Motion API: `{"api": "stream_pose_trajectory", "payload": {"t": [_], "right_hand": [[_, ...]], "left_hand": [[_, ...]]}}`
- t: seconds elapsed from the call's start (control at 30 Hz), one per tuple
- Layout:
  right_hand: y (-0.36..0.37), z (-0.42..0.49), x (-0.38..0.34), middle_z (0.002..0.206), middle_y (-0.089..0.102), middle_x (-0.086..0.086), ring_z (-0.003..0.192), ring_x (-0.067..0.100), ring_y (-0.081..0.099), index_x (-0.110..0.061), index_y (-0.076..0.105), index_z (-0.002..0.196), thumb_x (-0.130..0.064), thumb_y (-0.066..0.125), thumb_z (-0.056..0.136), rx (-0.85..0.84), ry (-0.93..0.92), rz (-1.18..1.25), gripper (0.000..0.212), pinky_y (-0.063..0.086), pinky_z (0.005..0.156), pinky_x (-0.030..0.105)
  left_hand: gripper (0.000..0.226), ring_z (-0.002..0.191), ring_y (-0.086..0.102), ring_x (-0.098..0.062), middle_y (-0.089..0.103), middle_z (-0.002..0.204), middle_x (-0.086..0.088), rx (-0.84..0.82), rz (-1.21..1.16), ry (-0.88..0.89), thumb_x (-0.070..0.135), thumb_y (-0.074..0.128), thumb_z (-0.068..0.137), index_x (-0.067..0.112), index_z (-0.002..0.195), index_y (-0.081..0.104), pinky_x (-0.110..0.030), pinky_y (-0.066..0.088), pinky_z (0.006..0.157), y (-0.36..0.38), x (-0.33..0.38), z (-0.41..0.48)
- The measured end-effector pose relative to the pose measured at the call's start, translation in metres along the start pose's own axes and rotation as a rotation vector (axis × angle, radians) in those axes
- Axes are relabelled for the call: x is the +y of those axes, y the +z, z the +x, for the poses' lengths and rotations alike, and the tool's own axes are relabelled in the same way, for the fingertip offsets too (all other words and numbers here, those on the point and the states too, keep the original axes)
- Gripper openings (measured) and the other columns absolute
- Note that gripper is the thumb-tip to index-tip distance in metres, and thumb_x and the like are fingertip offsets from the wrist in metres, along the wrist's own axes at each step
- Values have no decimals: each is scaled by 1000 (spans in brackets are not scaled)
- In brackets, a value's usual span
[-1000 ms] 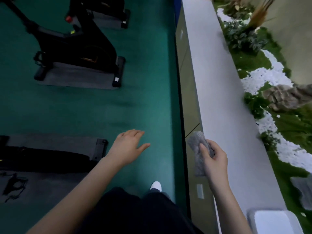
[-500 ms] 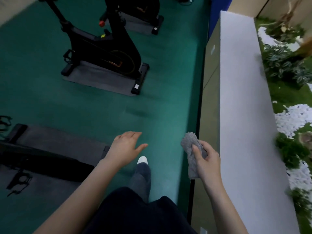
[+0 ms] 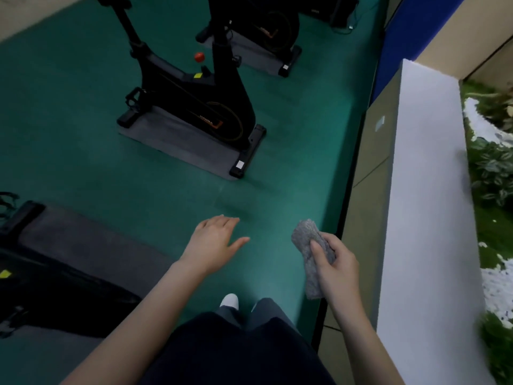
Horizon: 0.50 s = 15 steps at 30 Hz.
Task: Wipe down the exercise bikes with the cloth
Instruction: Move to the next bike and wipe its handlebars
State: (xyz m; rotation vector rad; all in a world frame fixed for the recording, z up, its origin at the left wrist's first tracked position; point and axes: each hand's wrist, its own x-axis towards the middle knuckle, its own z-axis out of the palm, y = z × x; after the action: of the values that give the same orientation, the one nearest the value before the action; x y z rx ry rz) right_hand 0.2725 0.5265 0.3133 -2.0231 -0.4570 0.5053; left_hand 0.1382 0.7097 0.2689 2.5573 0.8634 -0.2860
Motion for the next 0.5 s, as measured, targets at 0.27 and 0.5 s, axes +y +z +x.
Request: {"api": "stream_pose_trajectory", "payload": {"t": [0.27, 0.5], "right_hand": [[42, 94, -34, 91, 66, -7, 85, 6, 62, -16, 65, 102, -11, 59, 91, -166, -68, -44, 13, 42, 73, 3], [58, 207, -60, 95, 68, -2, 91, 16, 64, -13, 67, 103, -13, 60, 90, -248, -138, -84, 14, 48, 84, 28]], "left_hand": [[63, 141, 26, -17, 39, 148, 0, 43, -73, -205, 56, 36, 94, 19, 145, 33, -33, 20, 114, -20, -33, 41], [63, 142, 25, -18, 40, 148, 0, 79, -81, -337, 57, 34, 94, 19, 144, 33, -34, 18, 114, -50, -40, 117]]}}
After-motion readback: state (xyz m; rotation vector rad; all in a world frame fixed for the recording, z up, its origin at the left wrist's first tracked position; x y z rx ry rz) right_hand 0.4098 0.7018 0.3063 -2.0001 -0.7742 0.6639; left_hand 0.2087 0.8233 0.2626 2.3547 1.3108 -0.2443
